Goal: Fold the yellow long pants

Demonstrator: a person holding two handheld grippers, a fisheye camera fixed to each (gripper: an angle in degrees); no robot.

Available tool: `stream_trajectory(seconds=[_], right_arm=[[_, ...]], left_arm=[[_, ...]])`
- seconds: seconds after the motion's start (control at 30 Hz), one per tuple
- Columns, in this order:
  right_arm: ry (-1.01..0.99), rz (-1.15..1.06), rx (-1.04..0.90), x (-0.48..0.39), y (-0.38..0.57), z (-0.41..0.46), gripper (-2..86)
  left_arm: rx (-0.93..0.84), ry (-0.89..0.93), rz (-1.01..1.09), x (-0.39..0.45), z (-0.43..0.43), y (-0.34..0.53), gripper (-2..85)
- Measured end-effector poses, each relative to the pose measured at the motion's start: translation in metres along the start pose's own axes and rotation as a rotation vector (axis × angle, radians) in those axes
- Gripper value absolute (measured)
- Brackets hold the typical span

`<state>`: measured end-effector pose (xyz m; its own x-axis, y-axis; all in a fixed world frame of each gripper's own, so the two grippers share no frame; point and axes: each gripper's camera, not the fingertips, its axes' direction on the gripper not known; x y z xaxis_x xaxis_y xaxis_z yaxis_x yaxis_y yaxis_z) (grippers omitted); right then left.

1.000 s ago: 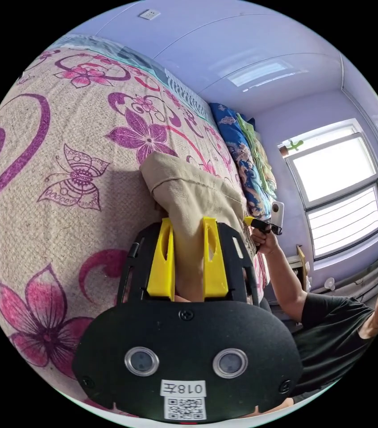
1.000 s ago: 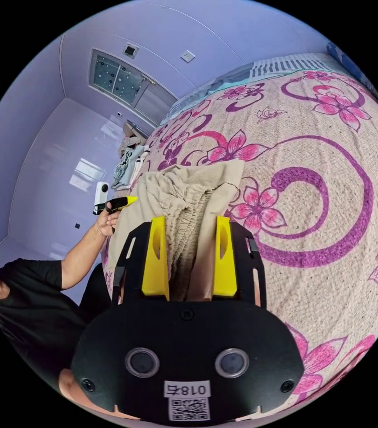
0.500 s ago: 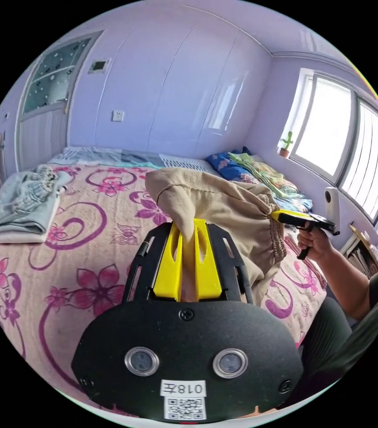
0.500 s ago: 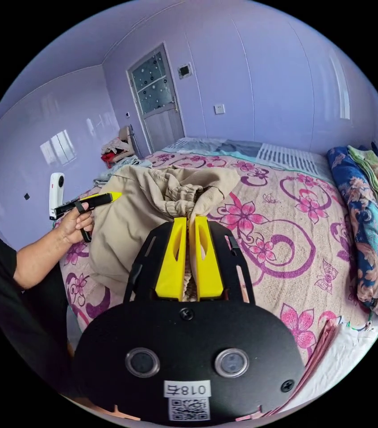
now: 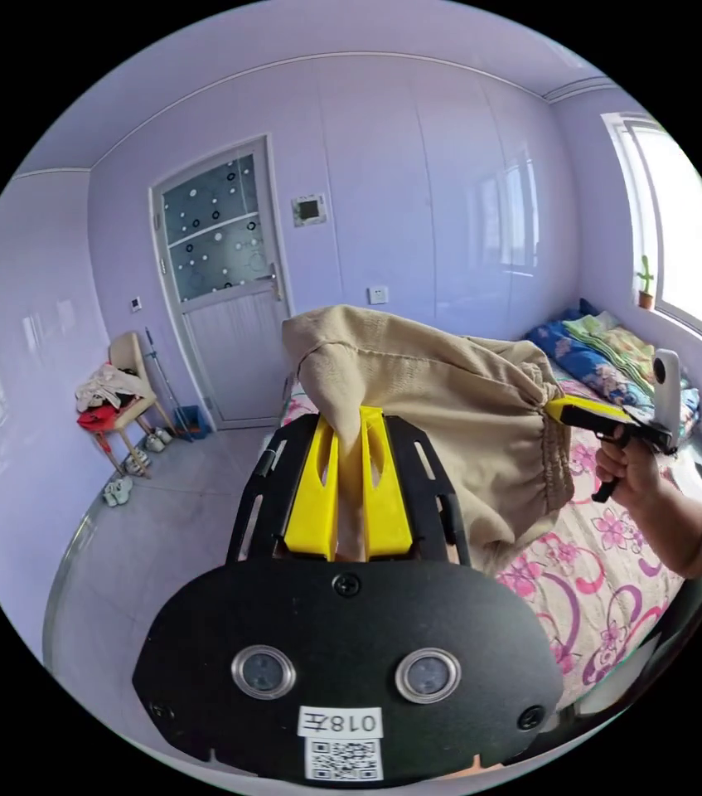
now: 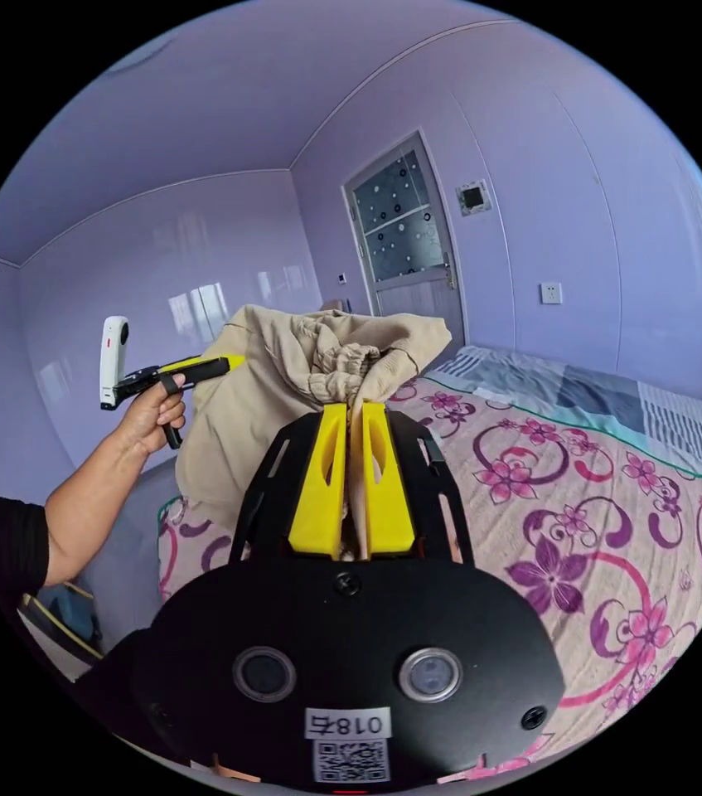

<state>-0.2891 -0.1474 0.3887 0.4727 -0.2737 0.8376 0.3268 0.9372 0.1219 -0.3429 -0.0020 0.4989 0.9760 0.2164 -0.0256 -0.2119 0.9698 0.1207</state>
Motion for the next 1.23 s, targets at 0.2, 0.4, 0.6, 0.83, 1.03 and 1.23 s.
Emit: stream_trajectory(seconds=[0.2, 0.4, 0.6, 0.83, 1.03, 1.23], right_arm=[[0.128, 0.181, -0.118, 0.008, -0.040, 0.153, 3.7], [0.191, 0.254, -0.320, 0.055, 0.001, 0.228, 8.0], [-0.034, 0.235, 0.013, 0.069, 0.031, 0.100, 9.2], [-0.023, 0.088, 0.091, 0.026, 0.169, -0.136, 1.9], [0.343, 0.117, 0.056, 0.004, 0.269, -0.343, 0.0], [0.850, 0.190, -0.004, -0.007, 0.359, -0.489, -0.1]], left_arm=[[-0.162, -0.168, -0.280, -0.132, 0.090, 0.011, 9.3], [0.236, -0.084, -0.487, -0.165, -0.017, 0.198, 8.4], [0.321, 0.209, -0.403, -0.128, -0.145, 0.307, 7.1], [0.395, 0.745, -0.251, -0.018, -0.204, 0.257, 0.2], [0.259, 1.037, -0.132, 0.093, -0.223, 0.148, -0.9], [0.008, 1.117, 0.058, 0.210, -0.261, 0.033, -1.0]])
